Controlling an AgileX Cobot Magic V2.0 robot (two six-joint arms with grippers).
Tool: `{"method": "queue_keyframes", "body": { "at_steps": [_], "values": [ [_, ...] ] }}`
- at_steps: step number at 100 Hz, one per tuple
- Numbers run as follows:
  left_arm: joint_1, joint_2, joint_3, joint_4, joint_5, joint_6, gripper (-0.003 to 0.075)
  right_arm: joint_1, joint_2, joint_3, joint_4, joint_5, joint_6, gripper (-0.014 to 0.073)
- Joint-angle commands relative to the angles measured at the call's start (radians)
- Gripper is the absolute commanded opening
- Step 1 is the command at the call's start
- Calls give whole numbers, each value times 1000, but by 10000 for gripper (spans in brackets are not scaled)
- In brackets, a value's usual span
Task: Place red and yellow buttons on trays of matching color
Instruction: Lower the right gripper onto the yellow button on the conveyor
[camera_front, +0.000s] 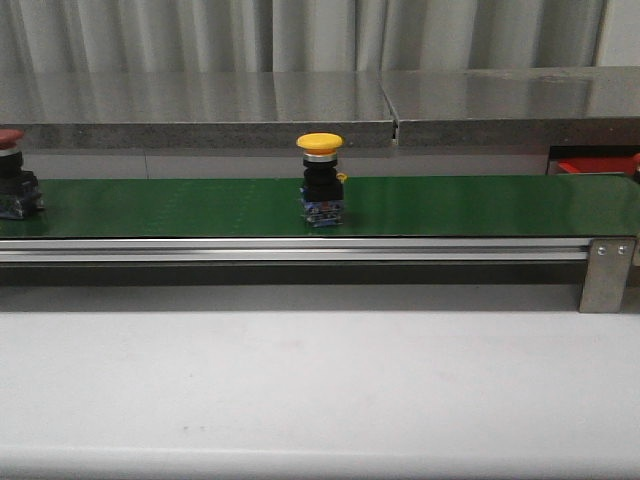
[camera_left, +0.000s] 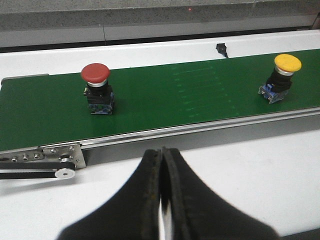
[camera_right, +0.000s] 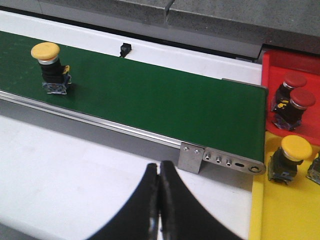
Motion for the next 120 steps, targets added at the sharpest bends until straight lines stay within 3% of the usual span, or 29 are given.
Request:
{"method": "queue_keyframes", "body": {
  "at_steps": [1, 19, 44, 56, 70, 82, 120],
  "values": [
    [-7, -2, -28, -24, -66, -11, -20, 1, 48, -71, 25, -55, -6, -67],
    [-7, -2, -28, -24, -59, -11, -20, 1, 184, -181, 25, -32, -6, -66],
    [-7, -2, -28, -24, -61, -11, -20, 1, 421, -390, 25, 105, -6, -47],
    [-7, -2, -28, -24, -61, -11, -20, 1, 524, -483, 25, 159, -6, 108],
    [-7, -2, -28, -24, -61, -11, -20, 9, 628, -568, 25, 181, -6, 449],
    [-7, -2, -28, -24, -61, -11, -20, 31, 708, -635, 16, 201, -6, 645],
    [-7, -2, -28, -24, -61, -11, -20, 155, 928, -808, -27, 267, -6, 655]
  ]
}}
